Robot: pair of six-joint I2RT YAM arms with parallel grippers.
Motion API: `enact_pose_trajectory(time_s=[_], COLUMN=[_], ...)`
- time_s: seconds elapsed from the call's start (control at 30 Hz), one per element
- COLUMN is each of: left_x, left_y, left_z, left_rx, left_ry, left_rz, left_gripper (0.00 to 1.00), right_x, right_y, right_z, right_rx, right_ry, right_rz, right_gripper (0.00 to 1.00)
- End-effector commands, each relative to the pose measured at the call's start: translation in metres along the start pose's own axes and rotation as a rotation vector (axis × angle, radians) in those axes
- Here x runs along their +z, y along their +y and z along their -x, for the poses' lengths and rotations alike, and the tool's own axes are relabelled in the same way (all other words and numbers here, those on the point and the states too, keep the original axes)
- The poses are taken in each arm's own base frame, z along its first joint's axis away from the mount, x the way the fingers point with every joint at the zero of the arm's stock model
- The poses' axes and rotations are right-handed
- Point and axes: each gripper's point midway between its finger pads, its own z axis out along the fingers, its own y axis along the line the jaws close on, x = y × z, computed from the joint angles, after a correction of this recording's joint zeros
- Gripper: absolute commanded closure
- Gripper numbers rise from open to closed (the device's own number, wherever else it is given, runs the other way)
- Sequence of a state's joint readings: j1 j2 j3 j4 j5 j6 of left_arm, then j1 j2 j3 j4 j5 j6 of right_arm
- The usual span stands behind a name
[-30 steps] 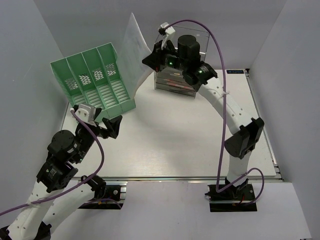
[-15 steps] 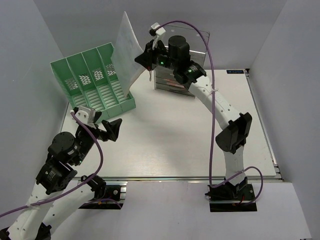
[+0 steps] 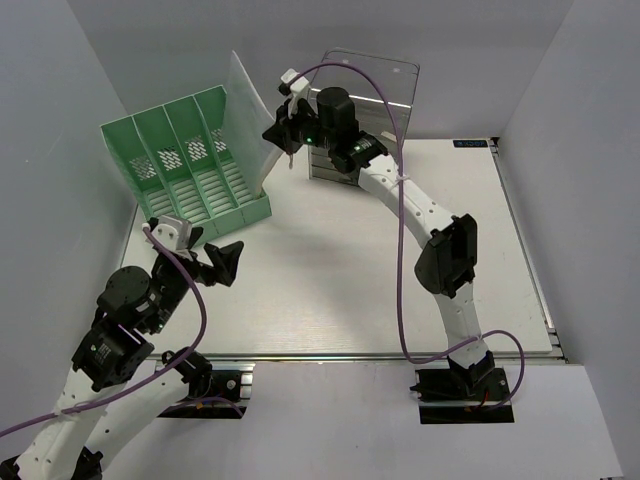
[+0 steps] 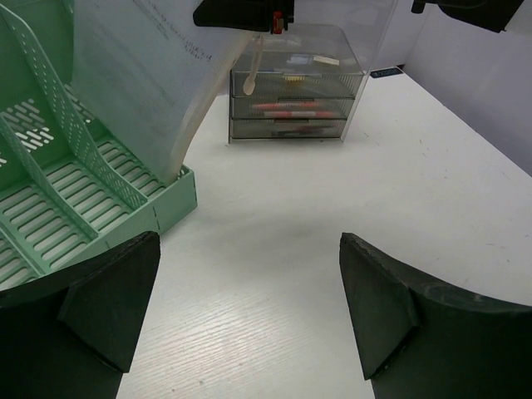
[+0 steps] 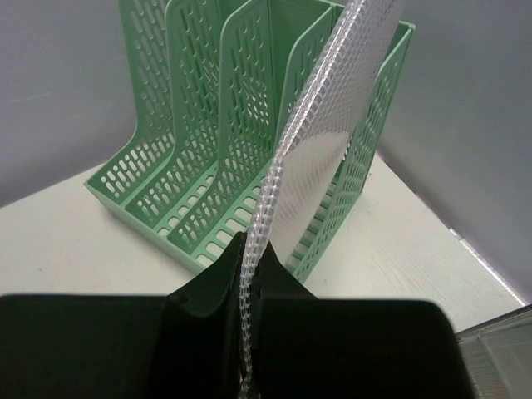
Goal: Organize the desk
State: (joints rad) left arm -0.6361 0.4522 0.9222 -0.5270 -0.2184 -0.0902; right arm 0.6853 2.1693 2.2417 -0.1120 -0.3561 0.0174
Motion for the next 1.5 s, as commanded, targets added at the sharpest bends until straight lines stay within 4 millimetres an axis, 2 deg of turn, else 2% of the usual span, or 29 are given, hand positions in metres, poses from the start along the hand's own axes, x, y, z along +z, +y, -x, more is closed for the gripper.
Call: enact_pose_trajectory(time_s=[0.0,0.43,0.5,0.53,0.57,0.6,0.63,0.7,0.77,0.8,0.87,0.9,0.93,0.97,1.0,1.03,1.07,1.1,1.13,1.17,1.23,1.27,1.33,1.37,1.4,1.43,1.47], left_x=[-0.001,0.000,-0.002,-0.002,-0.003,-0.003,-0.003,-0.003,-0.003,-0.002,-0.002,-0.002,-0.002,-0.002,-0.001,0.000,0.001,0.003,0.004,0.006,0.009,0.009,0.012,0.013,0.012,0.014,0.016], left_y=[0.002,0.000,0.000,0.000,-0.001,-0.001,-0.001,-0.003,-0.004,-0.005,-0.007,-0.008,-0.010,-0.010,-0.011,-0.015,-0.016,-0.017,-0.019,-0.021,-0.028,-0.031,-0.038,-0.038,-0.044,-0.046,-0.048], left_z=[-0.007,-0.013,-0.013,-0.012,-0.013,-0.013,-0.014,-0.016,-0.015,-0.015,-0.014,-0.015,-0.016,-0.016,-0.020,-0.023,-0.027,-0.036,-0.041,-0.046,-0.053,-0.054,-0.057,-0.059,-0.062,-0.069,-0.078], left_rx=[0.006,-0.001,-0.005,-0.008,-0.010,-0.010,-0.009,-0.011,-0.014,-0.015,-0.020,-0.019,-0.025,-0.026,-0.028,-0.032,-0.032,-0.030,-0.033,-0.038,-0.045,-0.049,-0.049,-0.047,-0.045,-0.037,-0.025], left_ry=[0.013,0.027,0.029,0.023,0.026,0.027,0.028,0.035,0.036,0.038,0.039,0.043,0.048,0.048,0.058,0.066,0.078,0.100,0.113,0.128,0.145,0.147,0.150,0.154,0.163,0.177,0.196], left_rz=[0.008,-0.003,-0.006,-0.007,-0.011,-0.012,-0.014,-0.021,-0.027,-0.034,-0.042,-0.049,-0.054,-0.058,-0.063,-0.078,-0.088,-0.092,-0.100,-0.108,-0.144,-0.160,-0.194,-0.194,-0.233,-0.244,-0.261], left_gripper=[0.02,0.02,0.02,0.02,0.02,0.02,0.02,0.02,0.02,0.02,0.02,0.02,0.02,0.02,0.02,0.02,0.02,0.02,0.02,0.02,0.02,0.02,0.02,0.02,0.02,0.02,0.02], right_x=[-0.008,0.011,0.011,0.011,0.010,0.007,0.006,-0.002,-0.008,-0.018,-0.027,-0.041,-0.044,-0.052,-0.074,-0.083,-0.091,-0.115,-0.125,-0.149,-0.173,-0.196,-0.222,-0.244,-0.257,-0.269,-0.286], right_y=[0.013,0.024,0.026,0.029,0.032,0.035,0.038,0.037,0.036,0.033,0.033,0.034,0.035,0.035,0.040,0.043,0.042,0.041,0.044,0.047,0.052,0.051,0.051,0.047,0.043,0.042,0.043], right_z=[0.060,0.019,0.019,0.011,0.009,0.015,0.013,0.025,0.028,0.041,0.041,0.056,0.043,0.040,0.062,0.060,0.033,0.047,0.039,0.028,0.002,-0.017,-0.046,-0.068,-0.078,-0.070,-0.086], right_rx=[-0.163,-0.154,-0.173,-0.170,-0.172,-0.181,-0.180,-0.191,-0.195,-0.200,-0.198,-0.208,-0.211,-0.218,-0.240,-0.242,-0.195,-0.193,-0.189,-0.181,-0.192,-0.189,-0.170,-0.154,-0.143,-0.145,-0.147], right_ry=[-0.166,-0.091,-0.092,-0.062,-0.051,-0.058,-0.052,-0.067,-0.066,-0.083,-0.072,-0.093,-0.062,-0.051,-0.090,-0.088,-0.039,-0.065,-0.045,-0.022,0.054,0.094,0.162,0.201,0.221,0.205,0.221], right_rz=[0.031,0.075,0.083,0.094,0.099,0.106,0.109,0.085,0.070,0.049,0.029,0.011,0.009,0.005,-0.015,-0.020,-0.039,-0.093,-0.097,-0.127,-0.140,-0.184,-0.240,-0.306,-0.356,-0.382,-0.402], right_gripper=[1.00,1.00,0.77,0.46,0.29,0.17,0.11,0.11,0.11,0.11,0.11,0.11,0.11,0.11,0.11,0.11,0.11,0.11,0.11,0.11,0.11,0.11,0.11,0.11,0.11,0.11,0.11])
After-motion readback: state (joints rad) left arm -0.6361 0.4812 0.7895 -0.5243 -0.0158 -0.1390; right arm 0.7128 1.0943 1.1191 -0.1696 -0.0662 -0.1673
